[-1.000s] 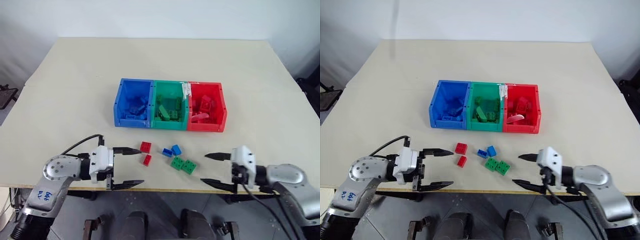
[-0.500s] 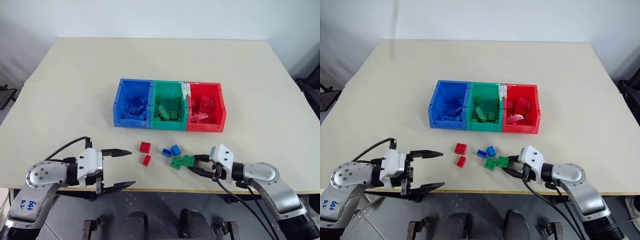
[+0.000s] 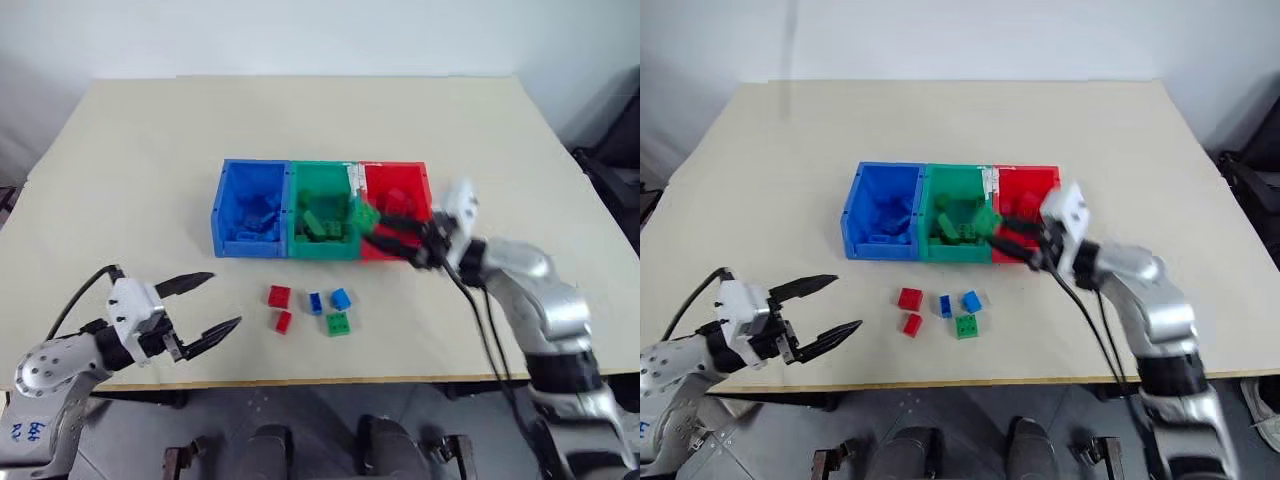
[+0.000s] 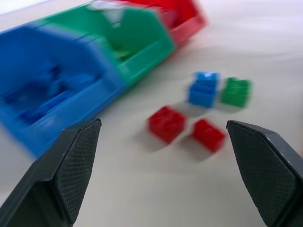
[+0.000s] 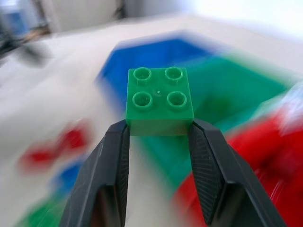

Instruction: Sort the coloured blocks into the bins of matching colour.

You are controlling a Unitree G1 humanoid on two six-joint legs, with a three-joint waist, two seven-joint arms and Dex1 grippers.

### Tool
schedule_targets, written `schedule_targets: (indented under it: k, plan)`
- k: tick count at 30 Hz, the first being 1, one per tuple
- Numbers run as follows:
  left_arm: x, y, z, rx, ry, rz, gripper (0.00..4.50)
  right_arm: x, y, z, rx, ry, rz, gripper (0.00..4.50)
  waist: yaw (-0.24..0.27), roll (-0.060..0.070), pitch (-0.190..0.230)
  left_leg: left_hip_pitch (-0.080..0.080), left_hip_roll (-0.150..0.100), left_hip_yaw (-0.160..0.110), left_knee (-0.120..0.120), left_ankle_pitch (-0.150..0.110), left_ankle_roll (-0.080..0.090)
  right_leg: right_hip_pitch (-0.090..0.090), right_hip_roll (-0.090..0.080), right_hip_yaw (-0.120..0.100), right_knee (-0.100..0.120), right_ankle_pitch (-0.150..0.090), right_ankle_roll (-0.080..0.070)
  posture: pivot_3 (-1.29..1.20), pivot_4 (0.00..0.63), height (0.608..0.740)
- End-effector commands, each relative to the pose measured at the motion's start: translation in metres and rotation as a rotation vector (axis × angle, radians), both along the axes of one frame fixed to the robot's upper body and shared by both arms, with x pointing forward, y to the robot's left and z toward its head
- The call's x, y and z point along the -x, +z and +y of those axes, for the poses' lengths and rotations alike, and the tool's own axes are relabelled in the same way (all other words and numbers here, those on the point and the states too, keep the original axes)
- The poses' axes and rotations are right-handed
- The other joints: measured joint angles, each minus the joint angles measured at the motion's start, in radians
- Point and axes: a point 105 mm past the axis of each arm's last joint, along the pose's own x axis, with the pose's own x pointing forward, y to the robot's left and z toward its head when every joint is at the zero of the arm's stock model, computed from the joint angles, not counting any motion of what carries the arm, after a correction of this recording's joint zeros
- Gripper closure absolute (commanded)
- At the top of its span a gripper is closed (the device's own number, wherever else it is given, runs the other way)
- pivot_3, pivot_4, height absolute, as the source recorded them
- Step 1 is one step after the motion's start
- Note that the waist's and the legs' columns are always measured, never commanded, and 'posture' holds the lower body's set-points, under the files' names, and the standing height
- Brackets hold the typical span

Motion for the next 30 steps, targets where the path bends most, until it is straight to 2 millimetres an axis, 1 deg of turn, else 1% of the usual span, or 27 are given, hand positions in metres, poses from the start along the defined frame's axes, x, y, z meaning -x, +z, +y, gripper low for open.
schedule_targets:
  k: [1,4,5,6,8,9,11,12,14,16,18,19,20,21,23,25,27,30]
  plan:
    - [0.007,0.008,0.006,0.013,0.04,-0.031,0.0,-0.026,0.006,0.006,-0.014,-0.111,-0.029,3.09,0.005,0.0,0.0,-0.001,0.0,0.0,0.0,0.0,0.0,-0.001,0.0,0.0,0.0,0.0,0.0,0.0,0.15,0.74]
    - [0.009,0.008,0.006,0.005,0.046,-0.024,0.0,-0.037,0.011,0.013,-0.019,-0.116,-0.036,3.09,0.012,0.0,0.0,-0.003,-0.001,0.0,0.001,-0.001,0.001,-0.003,-0.001,0.0,0.0,0.0,0.0,0.0,0.15,0.74]
    - [0.01,0.008,0.005,0.004,0.046,-0.024,0.0,-0.039,0.011,0.015,-0.02,-0.111,-0.035,2.38,0.013,0.0,0.0,-0.005,-0.001,0.0,0.002,-0.001,0.001,-0.004,-0.001,0.0,0.0,0.0,0.0,0.0,0.15,0.74]
    - [0.01,0.009,0.004,0.002,0.044,-0.025,0.0,-0.038,0.011,0.016,-0.017,-0.095,-0.034,2.16,0.012,0.0,0.0,-0.006,-0.001,0.0,0.003,-0.002,0.002,-0.004,-0.001,0.0,0.0,0.0,0.0,0.0,0.15,0.74]
    - [0.009,0.01,0.002,0.0,0.036,-0.027,0.0,-0.038,0.01,0.017,-0.012,-0.08,-0.039,1.51,0.007,0.0,0.0,-0.006,-0.001,0.0,0.003,-0.003,0.002,-0.004,-0.001,0.0,0.0,0.0,0.0,0.0,0.15,0.74]
    - [0.008,0.01,0.0,-0.004,0.027,-0.028,0.0,-0.036,0.01,0.014,-0.009,-0.077,-0.046,1.1,0.004,0.0,0.0,-0.006,-0.001,0.0,0.003,-0.003,0.002,-0.004,-0.001,0.0,0.0,0.0,0.0,0.0,0.15,0.74]
    - [0.005,0.012,-0.005,-0.009,0.003,-0.029,0.0,-0.031,0.008,0.004,-0.001,-0.066,-0.061,0.47,0.003,0.0,0.0,-0.006,0.0,0.002,0.003,-0.003,0.002,-0.006,0.0,0.002,0.001,0.0,0.0,0.0,0.15,0.74]
    - [0.003,0.012,-0.008,-0.013,-0.013,-0.028,0.0,-0.027,0.006,-0.004,0.006,-0.063,-0.062,0.14,0.005,0.0,0.0,-0.006,0.0,0.003,0.003,-0.003,0.002,-0.008,0.0,0.003,0.002,0.0,0.0,0.0,0.15,0.74]
    - [0.001,0.013,-0.013,-0.02,-0.038,-0.027,0.0,-0.019,0.003,-0.016,0.011,-0.053,-0.068,0.06,0.008,0.0,0.0,-0.007,-0.001,0.005,0.003,-0.003,0.002,-0.009,0.0,0.004,0.003,0.0,0.0,0.0,0.15,0.74]
    - [-0.001,0.014,-0.016,-0.019,-0.06,-0.025,0.0,-0.006,0.0,-0.023,0.006,0.007,-0.068,0.06,0.007,0.0,0.0,-0.007,-0.001,0.007,0.003,-0.003,0.003,-0.01,0.0,0.007,0.003,0.0,0.0,0.0,0.15,0.74]
    - [-0.004,0.011,-0.029,-0.047,-0.144,-0.019,0.0,0.028,-0.012,-0.043,0.039,0.138,-0.044,0.06,0.012,0.0,0.0,-0.007,-0.001,0.009,0.003,-0.004,0.003,-0.01,0.0,0.008,0.003,0.0,0.0,0.0,0.15,0.74]
    - [-0.006,0.01,-0.035,-0.055,-0.175,-0.015,0.0,0.04,-0.02,-0.054,0.07,0.157,-0.023,0.06,0.021,0.0,0.0,-0.007,-0.001,0.009,0.003,-0.004,0.003,-0.011,0.0,0.008,0.003,0.0,0.0,0.0,0.15,0.74]
    - [-0.007,0.009,-0.039,-0.059,-0.202,-0.012,0.0,0.048,-0.028,-0.064,0.113,0.159,-0.009,0.06,0.021,0.0,0.0,-0.007,0.0,0.009,0.003,-0.004,0.004,-0.01,0.0,0.008,0.002,0.0,0.0,0.0,0.15,0.74]
    - [-0.009,0.008,-0.045,-0.068,-0.24,-0.01,0.0,0.058,-0.041,-0.075,0.18,0.168,0.015,0.06,0.022,0.0,0.0,-0.007,0.0,0.01,0.003,-0.004,0.004,-0.01,0.0,0.009,0.002,0.0,0.0,0.0,0.15,0.74]
    - [-0.01,0.003,-0.054,-0.096,-0.306,-0.001,0.0,0.072,-0.058,-0.09,0.276,0.184,0.051,0.06,0.027,0.0,0.0,-0.006,-0.001,0.013,0.004,-0.005,0.005,-0.01,0.0,0.011,0.002,0.001,0.002,0.0,0.15,0.74]
    - [-0.009,-0.002,-0.062,-0.108,-0.376,0.015,0.0,0.081,-0.07,-0.102,0.319,0.182,0.09,0.06,0.021,0.0,0.0,-0.006,0.0,0.015,0.005,-0.005,0.005,-0.01,0.0,0.011,0.002,0.001,0.002,0.0,0.15,0.74]
    - [-0.009,-0.003,-0.069,-0.101,-0.427,0.027,0.0,0.086,-0.076,-0.107,0.332,0.181,0.119,0.06,0.012,0.0,0.0,-0.003,0.001,0.018,0.005,-0.005,0.005,-0.01,0.0,0.013,0.004,0.001,0.002,0.0,0.15,0.74]
    - [-0.01,-0.005,-0.073,-0.102,-0.466,0.033,0.0,0.089,-0.081,-0.102,0.336,0.207,0.123,0.06,0.006,0.0,0.0,-0.002,0.002,0.019,0.006,-0.005,0.005,-0.01,0.0,0.015,0.005,0.001,0.002,0.0,0.15,0.74]
